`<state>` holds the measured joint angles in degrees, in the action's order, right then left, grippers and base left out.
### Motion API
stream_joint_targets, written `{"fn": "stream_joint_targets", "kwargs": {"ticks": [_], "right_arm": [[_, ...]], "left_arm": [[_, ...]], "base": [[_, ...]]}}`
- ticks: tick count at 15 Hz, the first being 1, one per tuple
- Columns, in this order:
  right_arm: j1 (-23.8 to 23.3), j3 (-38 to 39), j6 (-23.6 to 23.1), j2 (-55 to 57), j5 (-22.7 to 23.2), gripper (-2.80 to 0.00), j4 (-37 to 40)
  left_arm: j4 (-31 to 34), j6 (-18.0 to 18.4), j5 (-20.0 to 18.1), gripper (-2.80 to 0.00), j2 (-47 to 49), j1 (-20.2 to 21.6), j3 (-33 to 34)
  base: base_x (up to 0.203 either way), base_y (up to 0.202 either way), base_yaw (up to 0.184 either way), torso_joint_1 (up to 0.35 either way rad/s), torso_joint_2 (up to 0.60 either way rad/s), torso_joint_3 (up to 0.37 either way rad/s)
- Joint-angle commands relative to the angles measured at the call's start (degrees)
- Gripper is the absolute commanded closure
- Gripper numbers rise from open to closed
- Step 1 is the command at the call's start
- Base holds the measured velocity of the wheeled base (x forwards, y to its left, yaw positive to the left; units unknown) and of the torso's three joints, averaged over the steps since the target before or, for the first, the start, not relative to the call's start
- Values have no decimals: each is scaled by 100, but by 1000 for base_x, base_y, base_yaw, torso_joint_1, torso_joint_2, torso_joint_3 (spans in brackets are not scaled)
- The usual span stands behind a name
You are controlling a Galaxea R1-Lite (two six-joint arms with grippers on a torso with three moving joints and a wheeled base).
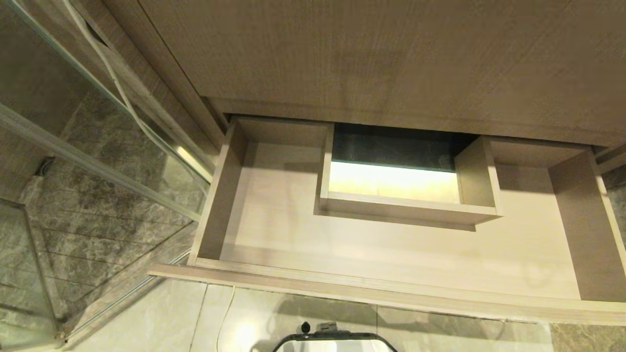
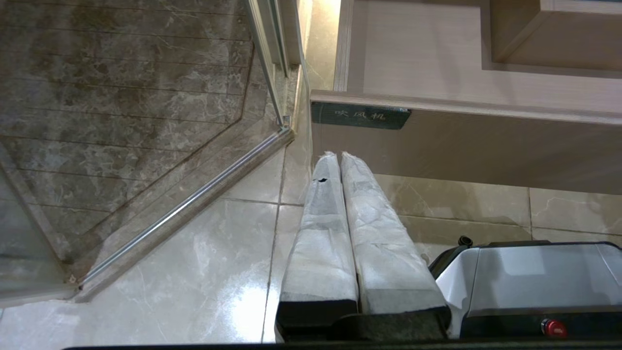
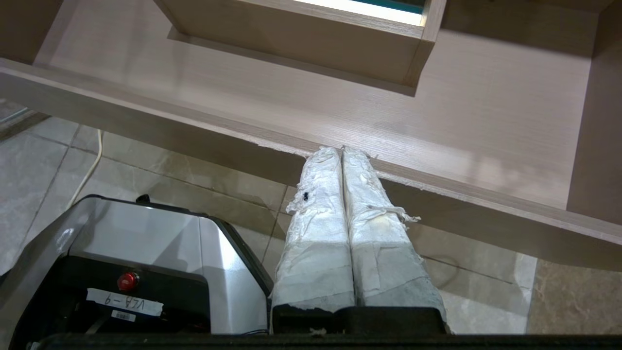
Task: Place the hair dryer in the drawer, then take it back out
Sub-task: Pick up the hairdryer
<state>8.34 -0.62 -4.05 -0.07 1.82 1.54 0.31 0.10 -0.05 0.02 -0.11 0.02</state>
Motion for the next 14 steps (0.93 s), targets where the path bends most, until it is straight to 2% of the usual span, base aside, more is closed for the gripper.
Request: {"fn": "stream_joint_targets", "kwargs": {"ticks": [1,3,6,10,14], "right_arm": [[1,1,9,-222,2,0,-4],[1,1,13,-222,2,0,-4],[1,1,8,-222,2,0,5],[1,1,-16,-222,2,0,-4],[1,1,-17,-222,2,0,-4]], "left_arm": [[-4,-1,5,0,-2,2,-2],[-4,-1,5,0,-2,2,4],[-5,-1,-4,0,-2,2,-2],[-4,-1,-4,0,-2,2,3],[-4,-1,-4,0,-2,2,-2]], "base": [[0,0,0,129,-212,-109],[0,0,0,130,-343,-171],[-3,7,-152,117,-334,-142],[2,9,-200,105,-47,-29],[-1,4,-49,9,-4,-1]]}}
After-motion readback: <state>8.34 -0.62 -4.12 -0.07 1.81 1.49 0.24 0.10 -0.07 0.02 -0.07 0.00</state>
